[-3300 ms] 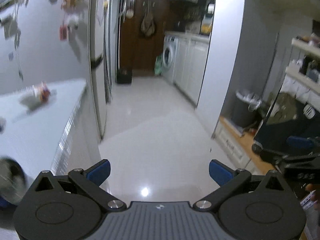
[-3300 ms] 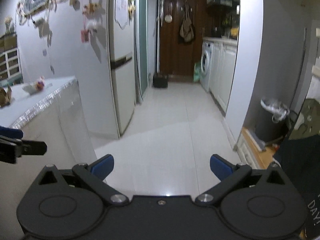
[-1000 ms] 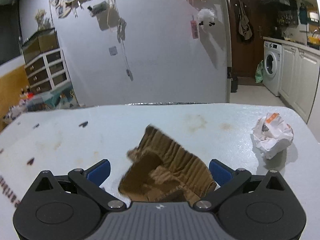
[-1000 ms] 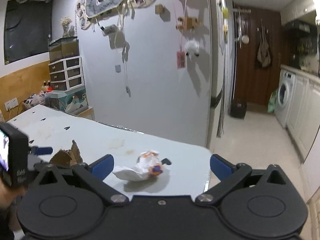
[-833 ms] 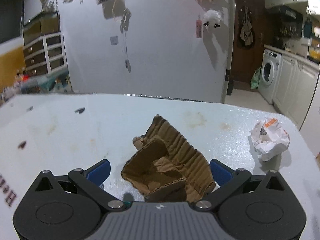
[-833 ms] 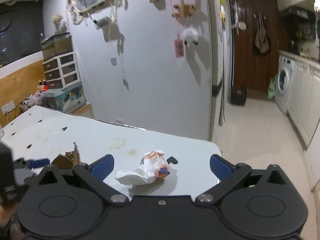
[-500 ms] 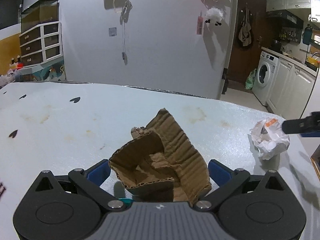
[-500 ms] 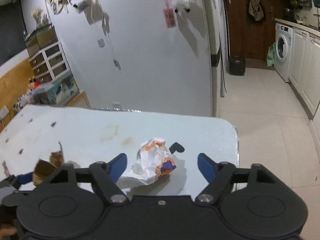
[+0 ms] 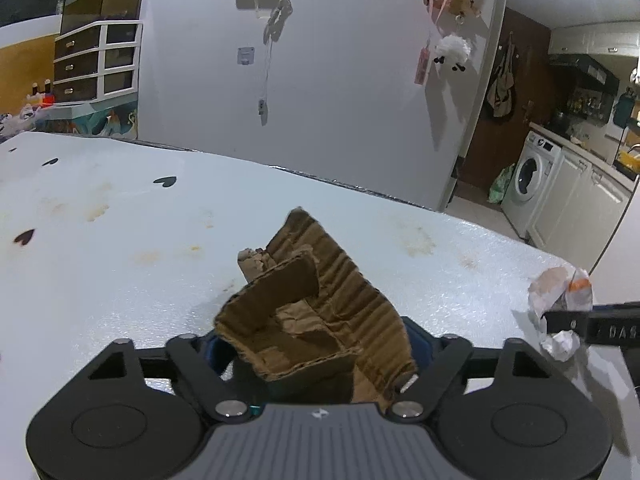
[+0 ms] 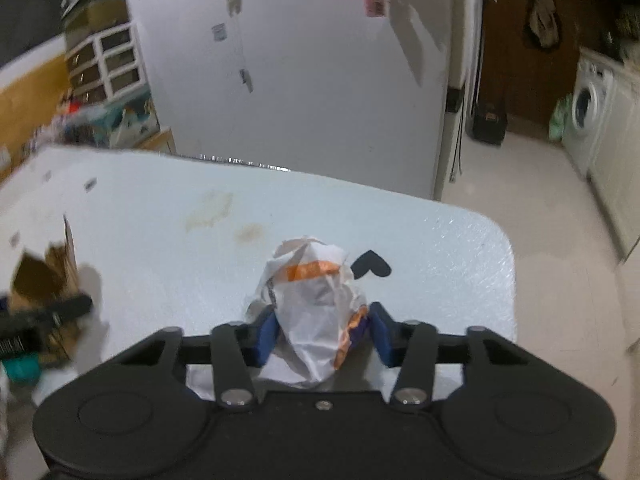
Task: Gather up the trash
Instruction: 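Grasp the brown cardboard with the left tool while the right tool grasps crumpled white paper, then lift the cardboard and paper and carry them toward the yellow bin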
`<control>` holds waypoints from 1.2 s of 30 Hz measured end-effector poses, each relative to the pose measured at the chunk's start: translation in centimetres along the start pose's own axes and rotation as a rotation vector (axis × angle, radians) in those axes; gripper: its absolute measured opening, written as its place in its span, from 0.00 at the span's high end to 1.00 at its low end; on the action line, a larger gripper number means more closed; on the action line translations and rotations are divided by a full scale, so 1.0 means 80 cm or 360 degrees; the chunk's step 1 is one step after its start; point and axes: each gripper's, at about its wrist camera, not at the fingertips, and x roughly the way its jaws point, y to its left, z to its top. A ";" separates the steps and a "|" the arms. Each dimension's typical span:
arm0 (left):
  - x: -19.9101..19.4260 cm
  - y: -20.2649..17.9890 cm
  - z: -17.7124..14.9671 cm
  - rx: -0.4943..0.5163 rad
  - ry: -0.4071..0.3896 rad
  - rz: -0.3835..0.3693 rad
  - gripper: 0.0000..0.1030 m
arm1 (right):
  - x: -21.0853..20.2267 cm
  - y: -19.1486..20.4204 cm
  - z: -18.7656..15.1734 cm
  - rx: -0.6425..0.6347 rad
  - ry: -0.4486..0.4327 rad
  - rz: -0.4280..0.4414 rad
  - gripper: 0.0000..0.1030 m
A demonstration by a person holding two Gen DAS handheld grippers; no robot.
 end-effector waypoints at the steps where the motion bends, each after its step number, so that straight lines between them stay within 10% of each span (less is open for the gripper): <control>1: 0.000 -0.001 0.000 0.0004 -0.0002 0.0000 0.26 | -0.003 0.001 0.000 -0.0018 0.0004 0.0002 0.59; 8: -0.006 -0.014 0.003 0.0037 -0.0013 -0.0069 0.35 | -0.023 0.000 -0.005 -0.0044 -0.0012 0.0037 0.73; 36: -0.094 -0.097 0.008 0.0273 -0.0226 -0.0222 0.35 | -0.164 -0.050 -0.035 0.0022 -0.0440 -0.0063 0.74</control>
